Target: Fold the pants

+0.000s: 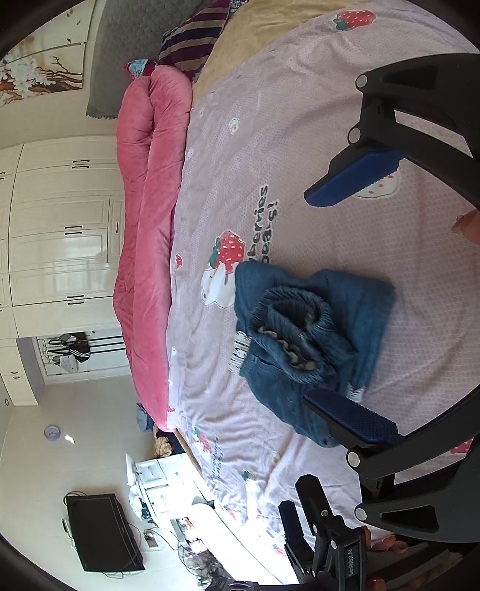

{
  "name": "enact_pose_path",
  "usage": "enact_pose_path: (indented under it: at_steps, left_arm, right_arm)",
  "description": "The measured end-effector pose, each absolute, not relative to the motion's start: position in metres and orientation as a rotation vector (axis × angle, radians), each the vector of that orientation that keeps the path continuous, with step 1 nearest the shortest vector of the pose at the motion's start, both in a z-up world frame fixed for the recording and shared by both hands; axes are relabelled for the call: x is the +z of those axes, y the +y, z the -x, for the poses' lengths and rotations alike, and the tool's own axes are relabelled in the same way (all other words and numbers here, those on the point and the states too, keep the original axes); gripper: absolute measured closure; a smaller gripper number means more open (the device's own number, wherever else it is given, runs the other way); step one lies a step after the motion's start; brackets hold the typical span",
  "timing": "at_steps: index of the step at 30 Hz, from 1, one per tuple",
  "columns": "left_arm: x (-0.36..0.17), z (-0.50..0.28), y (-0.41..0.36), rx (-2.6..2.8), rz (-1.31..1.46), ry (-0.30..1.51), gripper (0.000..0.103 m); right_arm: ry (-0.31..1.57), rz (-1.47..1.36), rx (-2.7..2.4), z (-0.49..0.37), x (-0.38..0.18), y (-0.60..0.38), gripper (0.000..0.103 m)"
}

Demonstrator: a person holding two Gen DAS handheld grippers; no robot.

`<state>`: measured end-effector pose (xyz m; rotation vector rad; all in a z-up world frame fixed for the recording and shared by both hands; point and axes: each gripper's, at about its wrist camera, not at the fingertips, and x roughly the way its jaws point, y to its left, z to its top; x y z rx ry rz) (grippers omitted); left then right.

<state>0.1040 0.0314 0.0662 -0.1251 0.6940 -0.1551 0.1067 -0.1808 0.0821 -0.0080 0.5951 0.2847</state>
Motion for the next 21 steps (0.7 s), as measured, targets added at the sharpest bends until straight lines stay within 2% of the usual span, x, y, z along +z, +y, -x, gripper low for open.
enact_pose_path:
  at_steps: [21]
  left_arm:
    - [0.024,-0.042,0.024,-0.132,0.112,0.785,0.010]
  right_arm:
    - [0.708,-0.080,0.235,-0.044,0.042,-0.203,0.005]
